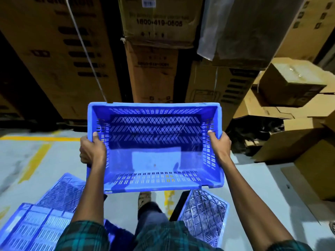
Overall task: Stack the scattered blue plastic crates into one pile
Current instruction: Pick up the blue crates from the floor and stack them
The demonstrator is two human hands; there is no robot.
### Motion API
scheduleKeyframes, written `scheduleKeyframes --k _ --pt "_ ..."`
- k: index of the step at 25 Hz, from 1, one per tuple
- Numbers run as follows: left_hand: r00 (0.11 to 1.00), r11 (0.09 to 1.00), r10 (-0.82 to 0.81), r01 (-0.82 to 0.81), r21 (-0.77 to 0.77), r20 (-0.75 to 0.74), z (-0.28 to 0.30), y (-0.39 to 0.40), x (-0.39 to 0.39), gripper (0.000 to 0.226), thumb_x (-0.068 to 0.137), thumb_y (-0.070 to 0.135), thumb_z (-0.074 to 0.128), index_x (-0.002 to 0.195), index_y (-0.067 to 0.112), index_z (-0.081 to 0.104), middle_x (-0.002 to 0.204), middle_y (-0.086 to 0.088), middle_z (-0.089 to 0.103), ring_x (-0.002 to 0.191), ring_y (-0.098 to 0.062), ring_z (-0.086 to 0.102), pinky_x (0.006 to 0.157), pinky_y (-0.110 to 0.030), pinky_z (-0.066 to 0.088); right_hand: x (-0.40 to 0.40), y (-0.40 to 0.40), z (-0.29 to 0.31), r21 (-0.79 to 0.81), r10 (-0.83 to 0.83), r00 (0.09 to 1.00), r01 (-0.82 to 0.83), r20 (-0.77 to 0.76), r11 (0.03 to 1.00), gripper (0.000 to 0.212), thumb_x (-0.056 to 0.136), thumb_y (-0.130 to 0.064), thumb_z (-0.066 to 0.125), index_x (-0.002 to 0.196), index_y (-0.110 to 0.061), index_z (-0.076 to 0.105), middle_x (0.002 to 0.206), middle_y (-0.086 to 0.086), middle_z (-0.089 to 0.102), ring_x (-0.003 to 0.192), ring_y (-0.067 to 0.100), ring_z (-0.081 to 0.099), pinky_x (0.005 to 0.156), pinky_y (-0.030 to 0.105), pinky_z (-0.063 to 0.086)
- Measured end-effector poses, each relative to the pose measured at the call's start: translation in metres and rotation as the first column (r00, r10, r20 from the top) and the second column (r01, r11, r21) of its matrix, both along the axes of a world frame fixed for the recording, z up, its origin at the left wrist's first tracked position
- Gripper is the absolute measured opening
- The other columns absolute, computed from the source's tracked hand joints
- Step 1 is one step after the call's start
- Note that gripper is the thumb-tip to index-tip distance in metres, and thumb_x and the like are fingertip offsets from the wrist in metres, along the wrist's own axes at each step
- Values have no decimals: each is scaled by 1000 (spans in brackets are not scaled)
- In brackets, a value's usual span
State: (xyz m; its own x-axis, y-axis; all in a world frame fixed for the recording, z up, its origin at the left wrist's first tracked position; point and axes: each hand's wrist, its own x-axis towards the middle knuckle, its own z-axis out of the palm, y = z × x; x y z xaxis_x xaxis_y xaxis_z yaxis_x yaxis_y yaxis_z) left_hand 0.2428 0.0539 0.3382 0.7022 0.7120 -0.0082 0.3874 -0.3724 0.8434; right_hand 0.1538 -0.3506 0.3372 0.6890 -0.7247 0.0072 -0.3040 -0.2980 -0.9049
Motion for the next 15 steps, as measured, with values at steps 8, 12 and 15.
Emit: scheduleKeyframes --k 8,12,15 --pt "980 1000 12 -16 -19 -199 -54 38 152 43 95 45 52 113 7 59 117 -28 65 108 -49 60 93 -50 45 166 37 -52 49 145 939 -137 -311 989 29 82 -29 65 108 -18 58 102 5 68 88 24 64 78 33 50" --pt "977 998 3 -17 -66 -211 -50 56 231 40 88 44 63 111 13 71 112 -24 70 107 -45 64 92 -47 50 246 51 -55 136 235 900 -198 -368 971 35 79 -17 58 114 -19 55 105 9 70 80 25 66 75 41 56" --pt "978 994 -13 -10 -111 -210 -50 55 269 37 86 40 66 114 16 70 113 -20 72 108 -41 65 95 -45 51 283 48 -58 210 266 894 -200 -360 957 42 81 -10 57 122 -18 54 110 11 70 79 23 65 71 37 55"
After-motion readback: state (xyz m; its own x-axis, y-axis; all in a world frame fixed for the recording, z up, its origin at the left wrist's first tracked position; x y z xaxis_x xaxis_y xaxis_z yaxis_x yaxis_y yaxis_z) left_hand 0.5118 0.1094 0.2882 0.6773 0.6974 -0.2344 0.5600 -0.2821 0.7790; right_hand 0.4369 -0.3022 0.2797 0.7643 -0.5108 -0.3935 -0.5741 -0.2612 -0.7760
